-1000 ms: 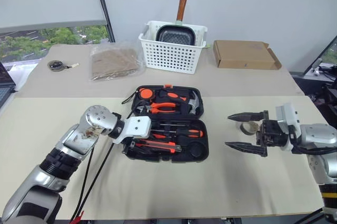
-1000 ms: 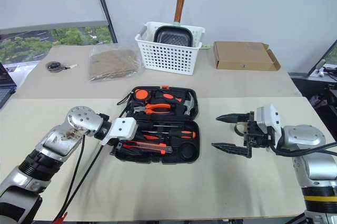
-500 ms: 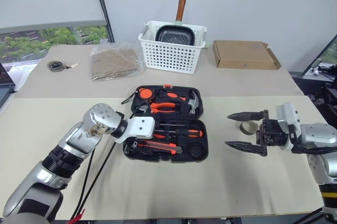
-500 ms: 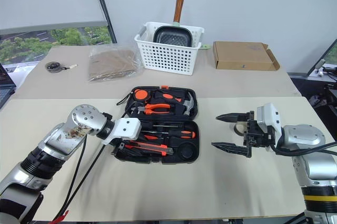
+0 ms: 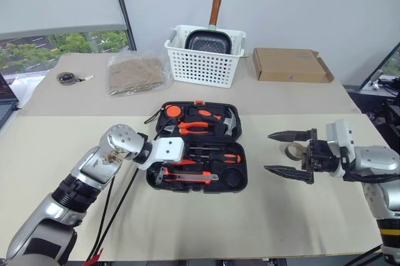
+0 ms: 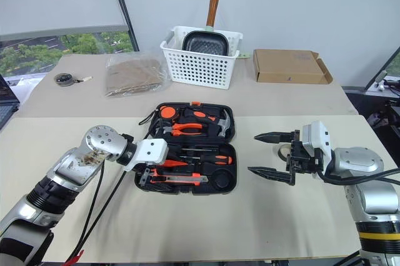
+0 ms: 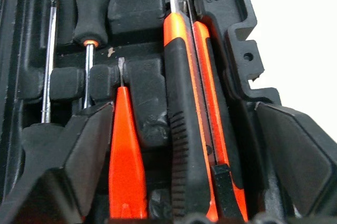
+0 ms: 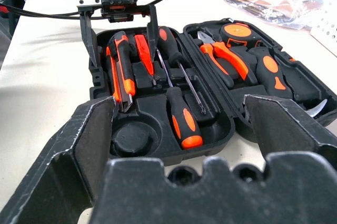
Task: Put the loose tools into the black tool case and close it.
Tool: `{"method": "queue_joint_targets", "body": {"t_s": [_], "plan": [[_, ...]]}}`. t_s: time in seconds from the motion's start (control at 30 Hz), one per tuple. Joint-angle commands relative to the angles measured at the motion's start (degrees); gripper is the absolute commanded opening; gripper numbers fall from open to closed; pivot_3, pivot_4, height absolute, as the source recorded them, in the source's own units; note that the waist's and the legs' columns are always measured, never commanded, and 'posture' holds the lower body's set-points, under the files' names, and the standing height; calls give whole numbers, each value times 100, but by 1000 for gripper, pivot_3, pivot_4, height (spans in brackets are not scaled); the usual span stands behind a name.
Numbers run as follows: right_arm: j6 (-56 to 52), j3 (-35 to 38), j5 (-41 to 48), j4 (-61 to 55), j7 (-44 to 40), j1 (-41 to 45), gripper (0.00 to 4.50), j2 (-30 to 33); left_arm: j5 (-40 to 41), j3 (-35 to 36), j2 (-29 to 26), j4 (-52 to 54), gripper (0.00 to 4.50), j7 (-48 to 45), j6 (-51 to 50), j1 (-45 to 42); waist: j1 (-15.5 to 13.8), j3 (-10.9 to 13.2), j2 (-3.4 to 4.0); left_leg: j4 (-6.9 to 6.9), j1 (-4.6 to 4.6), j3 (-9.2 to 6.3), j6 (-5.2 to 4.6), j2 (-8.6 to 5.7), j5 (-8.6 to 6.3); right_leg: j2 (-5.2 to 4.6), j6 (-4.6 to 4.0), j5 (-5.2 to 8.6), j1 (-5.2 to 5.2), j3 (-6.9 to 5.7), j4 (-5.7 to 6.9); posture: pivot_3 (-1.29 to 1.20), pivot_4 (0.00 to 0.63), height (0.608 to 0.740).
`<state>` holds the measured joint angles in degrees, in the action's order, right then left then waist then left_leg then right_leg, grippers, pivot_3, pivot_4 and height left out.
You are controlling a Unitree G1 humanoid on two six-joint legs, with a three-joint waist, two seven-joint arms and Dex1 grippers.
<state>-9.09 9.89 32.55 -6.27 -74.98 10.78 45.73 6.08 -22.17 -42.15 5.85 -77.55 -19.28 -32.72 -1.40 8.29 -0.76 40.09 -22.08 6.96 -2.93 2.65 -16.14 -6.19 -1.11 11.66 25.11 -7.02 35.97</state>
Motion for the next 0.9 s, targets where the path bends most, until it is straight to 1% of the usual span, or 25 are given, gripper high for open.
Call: {"method": "queue_joint_targets", "body": {"t_s": [0.03, 0.2, 0.23, 0.27, 0.33, 0.37, 0.4, 0.57, 0.6, 0.8, 0.9], "plan": [[29, 104, 100, -89, -62, 67, 4500, 32, 520, 481, 128, 199, 4469, 29, -179, -134, -1, 0, 0, 0, 0, 0, 0, 0, 0, 0, 0, 0, 0, 0, 0, 0, 150, 700], [54, 96, 71, -38, -93, 76, 4500, 26, 1003, 897, 399, 180, 4469, 180, -269, -141, -7, 0, 0, 6, -1, -2, -1, 0, 0, -1, 1, -1, -2, -1, 1, 0, 150, 700], [52, 92, 67, -36, -96, 81, 4500, 23, 988, 863, 394, 147, 3946, 134, -192, -70, -4, 0, 0, 7, -1, -2, -1, 0, 0, -1, 1, -1, -3, 0, 1, 0, 150, 700], [49, 86, 63, -38, -95, 85, 4500, 20, 925, 790, 381, 90, 3655, 92, -66, 23, -1, 0, 0, 6, 1, -2, 0, 0, 0, -1, 2, -1, -4, 0, 1, 0, 150, 700], [47, 87, 62, -43, -103, 76, 4500, 20, 784, 636, 378, -10, 2932, 39, 232, 189, 12, -1, 1, 5, 3, -1, 1, -1, 1, -1, 1, -1, -5, 0, 1, 0, 150, 700], [46, 90, 61, -44, -104, 71, 4500, 22, 769, 592, 435, -94, 2471, 8, 425, 279, 23, -1, 1, 4, 6, 1, 1, 0, 1, 0, 1, -1, -5, 3, 2, 0, 150, 700], [49, 95, 63, -44, -109, 64, 4500, 25, 767, 570, 481, -148, 2128, -12, 554, 336, 29, -1, 1, 4, 6, 2, 1, 0, 1, 0, 1, -1, -5, 3, 2, 0, 150, 700], [34, 129, 68, -92, -85, 26, 4500, 43, 711, 482, 746, -621, 134, -83, 1216, 574, 10, 0, 1, 13, 5, -1, 1, 0, 1, -2, 1, -2, -6, 0, 7, 0, 150, 700], [31, 133, 68, -108, -74, 14, 4500, 43, 674, 474, 794, -749, 20, -65, 1342, 587, 4, 0, 1, 14, 5, -2, 1, 1, 1, -2, 0, -2, -6, -1, 7, 0, 150, 700], [-27, 148, 100, -268, 10, -83, 4500, 53, 385, 407, 1042, -1614, 20, 14, 2060, 563, -17, -4, 6, 14, 7, -4, -2, 1, 0, -4, 0, -3, -10, -1, 7, 0, 150, 700], [-27, 160, 102, -318, 46, -100, 4500, 65, -124, 177, 962, -2088, 20, 53, 2617, 442, -60, -5, 7, 22, 12, -5, -6, 0, 2, -10, 3, -7, -17, -3, 9, 0, 150, 700]]}}
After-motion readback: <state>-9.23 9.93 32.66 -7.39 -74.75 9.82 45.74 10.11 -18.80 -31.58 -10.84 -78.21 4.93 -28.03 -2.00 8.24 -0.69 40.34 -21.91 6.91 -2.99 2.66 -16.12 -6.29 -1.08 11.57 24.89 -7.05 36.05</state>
